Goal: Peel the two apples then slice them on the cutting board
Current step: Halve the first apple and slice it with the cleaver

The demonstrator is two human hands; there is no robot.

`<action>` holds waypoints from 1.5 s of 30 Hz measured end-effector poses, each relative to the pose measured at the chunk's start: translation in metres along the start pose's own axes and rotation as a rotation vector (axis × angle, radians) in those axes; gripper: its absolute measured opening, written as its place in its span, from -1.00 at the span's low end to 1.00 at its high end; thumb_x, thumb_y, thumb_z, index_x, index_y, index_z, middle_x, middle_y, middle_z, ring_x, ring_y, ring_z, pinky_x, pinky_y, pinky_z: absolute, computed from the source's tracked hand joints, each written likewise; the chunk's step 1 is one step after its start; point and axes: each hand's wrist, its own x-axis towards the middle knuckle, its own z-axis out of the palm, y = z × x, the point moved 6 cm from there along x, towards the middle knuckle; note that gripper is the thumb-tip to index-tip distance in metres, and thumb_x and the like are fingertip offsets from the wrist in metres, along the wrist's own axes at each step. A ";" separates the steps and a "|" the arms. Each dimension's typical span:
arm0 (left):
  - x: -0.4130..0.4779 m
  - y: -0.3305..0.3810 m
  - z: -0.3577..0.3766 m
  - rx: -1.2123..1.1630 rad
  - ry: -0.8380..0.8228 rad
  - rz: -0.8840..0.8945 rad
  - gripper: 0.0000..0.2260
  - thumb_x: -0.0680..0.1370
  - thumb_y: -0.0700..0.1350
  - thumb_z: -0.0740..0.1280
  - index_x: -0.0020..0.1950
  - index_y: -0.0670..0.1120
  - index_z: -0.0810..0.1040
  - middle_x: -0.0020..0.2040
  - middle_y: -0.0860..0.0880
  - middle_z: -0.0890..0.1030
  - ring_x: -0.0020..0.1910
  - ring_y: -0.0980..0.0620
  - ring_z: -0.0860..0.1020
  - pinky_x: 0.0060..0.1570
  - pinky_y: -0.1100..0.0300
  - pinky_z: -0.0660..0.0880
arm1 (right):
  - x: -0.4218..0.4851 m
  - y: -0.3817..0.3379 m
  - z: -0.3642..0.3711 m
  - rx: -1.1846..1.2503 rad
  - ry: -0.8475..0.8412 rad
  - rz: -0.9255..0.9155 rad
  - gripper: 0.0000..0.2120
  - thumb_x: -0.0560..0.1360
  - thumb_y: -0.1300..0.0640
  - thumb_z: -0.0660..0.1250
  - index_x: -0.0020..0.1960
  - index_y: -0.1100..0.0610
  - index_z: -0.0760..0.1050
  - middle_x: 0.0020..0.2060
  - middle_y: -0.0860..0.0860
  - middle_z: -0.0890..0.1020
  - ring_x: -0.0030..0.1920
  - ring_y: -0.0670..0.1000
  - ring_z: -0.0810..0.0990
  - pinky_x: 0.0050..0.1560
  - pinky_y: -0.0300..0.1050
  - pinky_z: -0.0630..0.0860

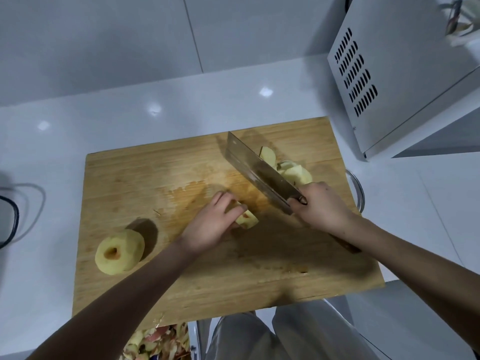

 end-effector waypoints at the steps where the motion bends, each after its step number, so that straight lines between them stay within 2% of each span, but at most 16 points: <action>1: 0.002 0.000 -0.001 -0.002 0.011 0.013 -0.53 0.27 -0.30 0.57 0.15 -0.18 0.57 0.12 -0.24 0.55 0.10 -0.20 0.55 -0.06 0.04 0.58 | -0.003 -0.001 -0.001 0.014 -0.001 -0.007 -0.74 0.54 0.08 0.23 -0.25 0.21 0.49 -0.41 0.04 0.51 -0.35 0.05 0.52 -0.41 -0.14 0.34; 3: 0.001 -0.001 -0.003 -0.023 0.044 0.003 -0.55 0.31 -0.28 0.55 0.17 -0.18 0.55 0.13 -0.24 0.54 0.10 -0.17 0.53 -0.11 0.07 0.58 | -0.013 -0.007 -0.003 0.025 -0.010 -0.018 -0.70 0.55 0.06 0.23 -0.34 0.10 0.38 -0.44 -0.02 0.45 -0.41 -0.04 0.45 -0.47 -0.23 0.27; 5: -0.004 -0.001 -0.006 -0.052 0.103 -0.002 -0.66 0.41 -0.22 0.46 0.16 -0.18 0.53 0.12 -0.24 0.53 0.11 -0.11 0.45 -0.14 0.09 0.57 | -0.023 -0.015 -0.002 -0.020 -0.033 -0.020 -0.65 0.56 0.04 0.20 -0.38 0.01 0.25 -0.44 -0.08 0.39 -0.42 -0.12 0.37 -0.47 -0.26 0.22; 7: -0.007 0.002 -0.007 -0.069 0.142 0.033 -0.77 0.51 -0.14 0.29 0.12 -0.21 0.57 0.07 -0.22 0.56 0.10 -0.07 0.41 -0.12 0.09 0.56 | -0.033 -0.023 0.002 -0.058 -0.065 -0.031 -0.69 0.58 0.02 0.16 -0.33 0.02 0.27 -0.39 -0.08 0.40 -0.37 -0.10 0.39 -0.41 -0.23 0.28; 10: -0.007 0.002 -0.005 -0.054 0.149 0.054 -0.70 0.54 -0.10 0.19 0.08 -0.22 0.62 0.04 -0.19 0.60 0.12 -0.06 0.41 -0.05 0.08 0.55 | -0.043 -0.033 0.011 -0.084 -0.102 -0.057 -0.81 0.61 0.01 0.09 -0.15 0.02 0.36 -0.31 -0.07 0.43 -0.29 -0.07 0.43 -0.29 -0.22 0.38; 13: -0.005 0.000 -0.001 -0.046 0.145 0.062 -0.70 0.53 -0.10 0.18 0.09 -0.21 0.61 0.06 -0.18 0.61 0.14 -0.07 0.40 -0.03 0.06 0.55 | -0.047 -0.038 0.013 -0.107 -0.083 -0.078 -0.80 0.62 0.00 0.06 -0.15 0.02 0.33 -0.36 -0.10 0.36 -0.36 -0.13 0.35 -0.40 -0.26 0.27; 16: -0.004 -0.001 0.002 -0.050 0.140 0.068 -0.70 0.52 -0.11 0.19 0.11 -0.20 0.61 0.08 -0.18 0.61 0.13 -0.08 0.40 -0.01 0.03 0.55 | -0.047 -0.041 0.012 -0.143 -0.075 -0.087 -0.78 0.62 0.01 0.05 -0.08 0.05 0.41 -0.31 -0.06 0.41 -0.29 -0.06 0.42 -0.33 -0.21 0.34; 19: -0.006 0.000 0.003 -0.051 0.143 0.062 -0.69 0.51 -0.14 0.17 0.13 -0.20 0.60 0.10 -0.18 0.60 0.15 -0.08 0.39 0.00 0.02 0.54 | -0.048 -0.044 0.013 -0.172 -0.090 -0.086 -0.82 0.61 0.03 0.05 -0.12 0.03 0.32 -0.38 -0.10 0.32 -0.35 -0.09 0.34 -0.42 -0.26 0.23; 22: -0.006 0.000 0.002 -0.057 0.149 0.065 -0.69 0.51 -0.15 0.17 0.14 -0.20 0.59 0.10 -0.16 0.60 0.14 -0.06 0.40 -0.01 0.04 0.54 | -0.048 -0.044 0.015 -0.181 -0.106 -0.075 -0.82 0.62 0.03 0.04 -0.12 0.03 0.32 -0.38 -0.10 0.30 -0.31 -0.07 0.37 -0.42 -0.25 0.21; 28: -0.007 0.001 0.003 -0.048 0.167 0.068 -0.70 0.50 -0.15 0.17 0.13 -0.19 0.59 0.08 -0.16 0.61 0.14 -0.07 0.40 -0.01 0.03 0.55 | -0.048 -0.045 0.011 -0.166 -0.144 -0.047 -0.79 0.62 0.03 0.05 -0.04 0.06 0.42 -0.27 -0.05 0.43 -0.23 -0.04 0.45 -0.25 -0.19 0.40; 32: -0.006 0.001 0.002 -0.050 0.180 0.069 -0.69 0.50 -0.14 0.18 0.13 -0.19 0.61 0.07 -0.16 0.62 0.13 -0.07 0.40 -0.03 0.04 0.55 | -0.045 -0.048 0.016 -0.206 -0.140 -0.058 -0.85 0.62 0.05 0.07 -0.09 0.03 0.34 -0.36 -0.09 0.32 -0.30 -0.06 0.38 -0.43 -0.27 0.20; 35: -0.007 0.000 0.004 -0.056 0.189 0.087 -0.74 0.50 -0.18 0.25 0.14 -0.20 0.59 0.09 -0.17 0.61 0.12 -0.08 0.43 0.00 0.04 0.54 | -0.040 -0.048 0.025 -0.197 -0.146 -0.036 -0.87 0.61 0.07 0.11 -0.11 0.03 0.31 -0.37 -0.11 0.30 -0.37 -0.11 0.31 -0.45 -0.28 0.14; 38: -0.008 -0.003 0.008 -0.059 0.202 0.095 -0.74 0.46 -0.26 0.39 0.14 -0.20 0.60 0.10 -0.18 0.61 0.13 -0.12 0.48 0.02 0.01 0.56 | -0.028 -0.048 0.040 -0.162 -0.142 -0.017 -0.87 0.60 0.08 0.13 -0.01 0.08 0.44 -0.34 -0.09 0.36 -0.35 -0.12 0.35 -0.43 -0.28 0.19; 42: -0.009 -0.003 0.007 -0.046 0.217 0.104 -0.74 0.47 -0.22 0.33 0.15 -0.20 0.60 0.09 -0.17 0.61 0.13 -0.11 0.47 0.02 0.04 0.56 | -0.016 -0.045 0.051 -0.093 -0.118 0.006 -0.78 0.60 0.05 0.12 0.00 0.13 0.49 -0.27 -0.05 0.46 -0.28 -0.07 0.45 -0.41 -0.29 0.25; 45: -0.010 -0.003 0.007 -0.071 0.226 0.099 -0.74 0.49 -0.20 0.30 0.15 -0.21 0.59 0.09 -0.18 0.60 0.12 -0.10 0.47 0.01 0.04 0.55 | -0.023 -0.040 0.041 -0.060 -0.110 0.027 -0.80 0.61 0.04 0.09 -0.07 0.09 0.44 -0.34 -0.09 0.40 -0.34 -0.10 0.39 -0.43 -0.30 0.22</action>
